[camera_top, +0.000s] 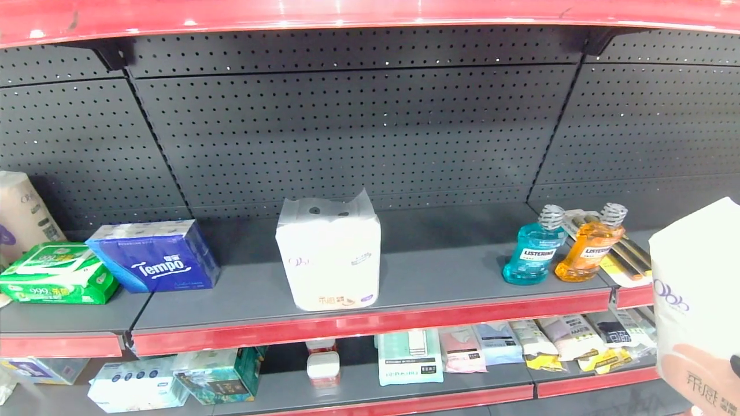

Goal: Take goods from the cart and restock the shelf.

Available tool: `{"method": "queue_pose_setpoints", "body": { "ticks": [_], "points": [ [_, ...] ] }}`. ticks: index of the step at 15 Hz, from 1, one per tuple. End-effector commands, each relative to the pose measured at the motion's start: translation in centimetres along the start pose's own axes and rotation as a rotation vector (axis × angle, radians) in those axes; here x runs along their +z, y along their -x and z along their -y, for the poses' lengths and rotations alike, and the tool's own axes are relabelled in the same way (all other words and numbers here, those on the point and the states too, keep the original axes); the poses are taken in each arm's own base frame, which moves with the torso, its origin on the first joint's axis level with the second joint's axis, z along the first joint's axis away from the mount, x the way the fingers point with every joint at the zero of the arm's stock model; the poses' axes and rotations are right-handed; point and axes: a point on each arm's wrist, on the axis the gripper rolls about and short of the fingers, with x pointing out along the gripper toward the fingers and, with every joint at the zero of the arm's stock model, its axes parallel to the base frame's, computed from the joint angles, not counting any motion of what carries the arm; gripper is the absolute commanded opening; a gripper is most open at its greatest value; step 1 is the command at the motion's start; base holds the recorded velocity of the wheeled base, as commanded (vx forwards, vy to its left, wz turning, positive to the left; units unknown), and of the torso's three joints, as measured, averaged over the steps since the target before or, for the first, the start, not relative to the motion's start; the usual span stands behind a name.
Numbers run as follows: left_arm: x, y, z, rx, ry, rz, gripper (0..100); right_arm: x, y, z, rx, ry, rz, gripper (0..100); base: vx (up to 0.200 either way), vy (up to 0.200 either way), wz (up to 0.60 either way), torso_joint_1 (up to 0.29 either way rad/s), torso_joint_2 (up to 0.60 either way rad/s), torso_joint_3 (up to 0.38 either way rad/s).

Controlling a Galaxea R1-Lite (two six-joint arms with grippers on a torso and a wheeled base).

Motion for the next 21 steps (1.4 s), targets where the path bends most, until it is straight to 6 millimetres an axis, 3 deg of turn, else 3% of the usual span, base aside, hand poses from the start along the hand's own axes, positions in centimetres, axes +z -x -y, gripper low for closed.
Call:
{"method": "queue_pose_setpoints", "body": {
  "ticks": [1,8,17,21],
  "points": [
    [0.0,0.0,0.0,0.001,0.001,-0.003,100,0.1,0.0,0.0,-0.001,0.002,0.004,0,0.0,0.0,0.0,0.0,0.0,0.0],
    [0.0,0.0,0.0,0.004,0.0,-0.003,100,0.0,0.1,0.0,-0.003,0.002,0.004,0,0.0,0.0,0.0,0.0,0.0,0.0],
    [0.0,0.0,0.0,0.005,0.001,-0.003,100,-0.1,0.0,0.0,0.001,0.0,-0.001,0,0.0,0.0,0.6,0.004,0.0,0.001],
    [0.0,0.0,0.0,0.001,0.006,-0.003,100,1.1,-0.3,0.3,0.028,0.006,0.019,0,0.0,0.0,0.0,0.0,0.0,0.0]
  ]
}}
